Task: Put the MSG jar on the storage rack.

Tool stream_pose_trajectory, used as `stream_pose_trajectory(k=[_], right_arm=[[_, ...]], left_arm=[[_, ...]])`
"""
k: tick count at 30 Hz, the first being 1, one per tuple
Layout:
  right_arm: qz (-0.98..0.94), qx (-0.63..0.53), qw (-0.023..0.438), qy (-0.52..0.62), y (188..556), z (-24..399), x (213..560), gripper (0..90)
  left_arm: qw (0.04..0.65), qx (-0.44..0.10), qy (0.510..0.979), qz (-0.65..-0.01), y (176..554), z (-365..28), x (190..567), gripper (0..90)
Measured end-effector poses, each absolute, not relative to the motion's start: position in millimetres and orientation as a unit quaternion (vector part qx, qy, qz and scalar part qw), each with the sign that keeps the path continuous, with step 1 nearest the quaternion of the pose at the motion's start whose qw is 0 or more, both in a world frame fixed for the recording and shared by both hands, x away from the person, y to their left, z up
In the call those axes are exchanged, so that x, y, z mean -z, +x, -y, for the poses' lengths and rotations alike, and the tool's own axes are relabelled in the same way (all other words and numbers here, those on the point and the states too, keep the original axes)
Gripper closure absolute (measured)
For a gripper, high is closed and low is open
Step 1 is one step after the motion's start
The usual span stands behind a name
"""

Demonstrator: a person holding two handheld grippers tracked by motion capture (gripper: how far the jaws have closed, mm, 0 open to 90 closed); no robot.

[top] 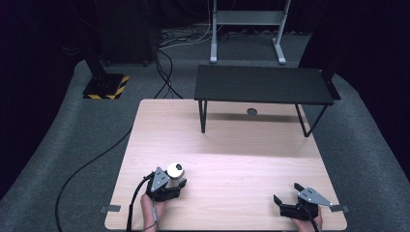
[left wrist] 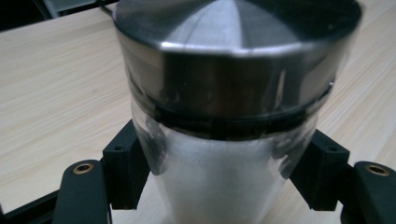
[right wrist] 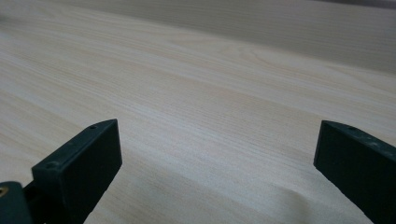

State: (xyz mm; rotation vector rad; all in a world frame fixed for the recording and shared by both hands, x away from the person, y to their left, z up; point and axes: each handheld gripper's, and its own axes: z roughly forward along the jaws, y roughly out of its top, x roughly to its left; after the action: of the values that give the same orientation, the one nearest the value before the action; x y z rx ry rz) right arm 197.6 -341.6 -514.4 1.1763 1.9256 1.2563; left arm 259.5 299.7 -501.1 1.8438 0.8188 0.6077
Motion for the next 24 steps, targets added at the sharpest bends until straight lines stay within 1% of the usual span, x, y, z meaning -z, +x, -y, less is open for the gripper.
stream_pose_trajectory(k=[2, 16, 24], right_arm=[[-0.716, -0.468, 0.276, 0.438, 197.3, 341.8, 514.8, 0.0], [-0.716, -0.468, 0.277, 0.438, 197.3, 341.4, 514.7, 0.0], [-0.717, -0.467, 0.276, 0.438, 197.7, 341.5, 514.5, 0.0]], left_arm=[[0.497, -0.245, 0.760, -0.341, 261.0, -301.0, 500.9, 31.2], [0.506, -0.252, 0.752, -0.338, 257.9, -300.3, 503.4, 31.2], [0.517, -0.256, 0.749, -0.327, 260.1, -301.5, 486.9, 31.2]])
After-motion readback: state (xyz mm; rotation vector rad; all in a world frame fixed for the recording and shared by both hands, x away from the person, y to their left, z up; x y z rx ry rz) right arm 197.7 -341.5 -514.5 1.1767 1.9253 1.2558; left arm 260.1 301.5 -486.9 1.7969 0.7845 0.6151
